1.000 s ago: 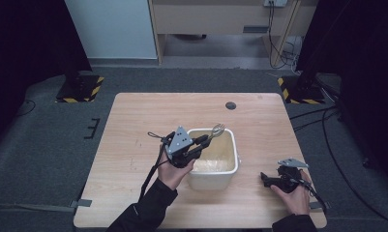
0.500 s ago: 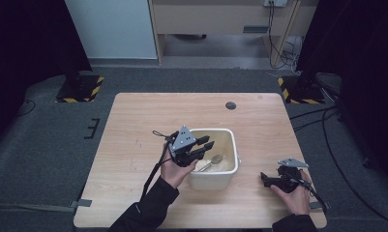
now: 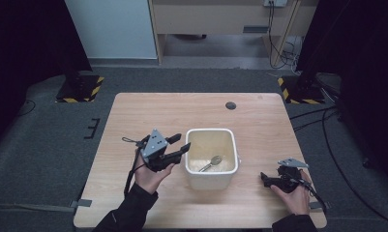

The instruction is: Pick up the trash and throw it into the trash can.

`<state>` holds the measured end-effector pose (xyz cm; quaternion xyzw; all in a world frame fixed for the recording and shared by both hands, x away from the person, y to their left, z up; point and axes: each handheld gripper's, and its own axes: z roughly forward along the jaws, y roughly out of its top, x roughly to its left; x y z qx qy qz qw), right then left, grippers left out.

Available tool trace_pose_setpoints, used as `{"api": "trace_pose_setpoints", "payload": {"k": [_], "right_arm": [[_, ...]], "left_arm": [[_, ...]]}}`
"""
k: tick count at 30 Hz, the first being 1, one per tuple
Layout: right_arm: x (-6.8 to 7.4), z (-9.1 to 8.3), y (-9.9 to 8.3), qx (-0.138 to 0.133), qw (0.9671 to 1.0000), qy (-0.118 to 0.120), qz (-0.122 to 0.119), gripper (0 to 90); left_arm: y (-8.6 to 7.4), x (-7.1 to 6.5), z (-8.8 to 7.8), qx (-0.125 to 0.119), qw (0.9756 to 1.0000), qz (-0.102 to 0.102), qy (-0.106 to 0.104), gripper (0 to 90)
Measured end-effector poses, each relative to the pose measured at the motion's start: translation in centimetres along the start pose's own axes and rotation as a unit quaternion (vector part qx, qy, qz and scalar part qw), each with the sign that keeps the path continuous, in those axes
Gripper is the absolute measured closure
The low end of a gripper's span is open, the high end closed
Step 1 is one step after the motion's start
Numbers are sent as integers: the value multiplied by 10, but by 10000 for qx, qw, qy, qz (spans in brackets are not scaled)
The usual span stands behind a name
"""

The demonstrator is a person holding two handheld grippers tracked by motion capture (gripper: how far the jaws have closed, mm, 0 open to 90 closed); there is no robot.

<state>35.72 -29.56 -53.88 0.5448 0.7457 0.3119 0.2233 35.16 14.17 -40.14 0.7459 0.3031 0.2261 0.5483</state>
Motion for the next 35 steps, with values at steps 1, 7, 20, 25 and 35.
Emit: {"api": "trace_pose_setpoints", "payload": {"k": [1, 7, 20, 25, 35], "right_arm": [[0, 0, 0, -12, 10000, -2, 1, 16], [0, 0, 0, -10, 10000, -2, 2, 16], [0, 0, 0, -13, 10000, -2, 3, 16], [0, 0, 0, -10, 10000, -2, 3, 16], [0, 0, 0, 6, 10000, 12, -8, 12]], "left_arm": [[-5, 5, -11, 9, 9999, -12, 123, 481], [-20, 15, -33, 81, 9988, 72, 478, 385], [-79, 33, -54, 874, 9903, -286, 1039, 226], [-103, 42, -56, 1256, 9838, -434, 1199, 195], [-139, 64, -56, 1895, 9681, -686, 1491, 181]]}}
